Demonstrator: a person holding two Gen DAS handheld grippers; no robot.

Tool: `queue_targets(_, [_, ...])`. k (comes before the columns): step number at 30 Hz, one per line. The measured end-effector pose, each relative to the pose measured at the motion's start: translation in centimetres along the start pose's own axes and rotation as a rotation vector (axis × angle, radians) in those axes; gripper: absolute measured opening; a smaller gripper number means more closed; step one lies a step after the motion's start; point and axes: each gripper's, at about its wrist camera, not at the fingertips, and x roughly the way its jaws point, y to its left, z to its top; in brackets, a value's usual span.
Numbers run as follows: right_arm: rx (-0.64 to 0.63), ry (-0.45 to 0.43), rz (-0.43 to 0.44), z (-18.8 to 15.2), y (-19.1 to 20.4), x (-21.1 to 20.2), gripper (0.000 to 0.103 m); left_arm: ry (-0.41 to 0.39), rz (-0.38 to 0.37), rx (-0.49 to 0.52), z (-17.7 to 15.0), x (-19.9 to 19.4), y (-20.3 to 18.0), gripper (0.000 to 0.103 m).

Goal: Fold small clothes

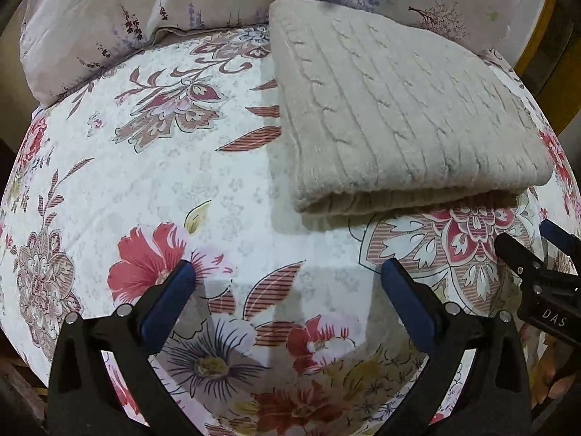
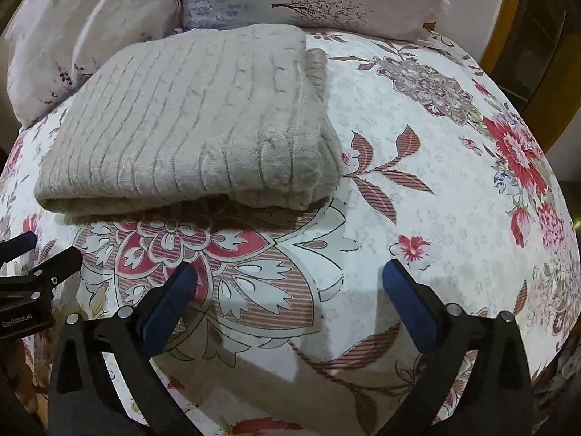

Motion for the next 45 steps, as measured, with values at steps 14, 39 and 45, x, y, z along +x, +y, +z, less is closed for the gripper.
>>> queue_targets(14, [-0.016, -0.006, 0.007, -0.03, 0.15, -0.10, 0.102, 0.010, 0.000, -0.001, 0.33, 0.26, 0.30, 0.101])
queue_targets(39, [-0.004, 0.013, 0.002, 0.13, 0.17, -0.01, 0.102, 0.010, -0.001, -0.001, 0.41, 0.28, 0.40, 0.101])
queue_targets(45, [-0.004, 0.013, 0.002, 0.14, 0.21, -0.02, 0.102, 0.009, 0.000, -0.001, 0.35, 0.28, 0.39, 0.101])
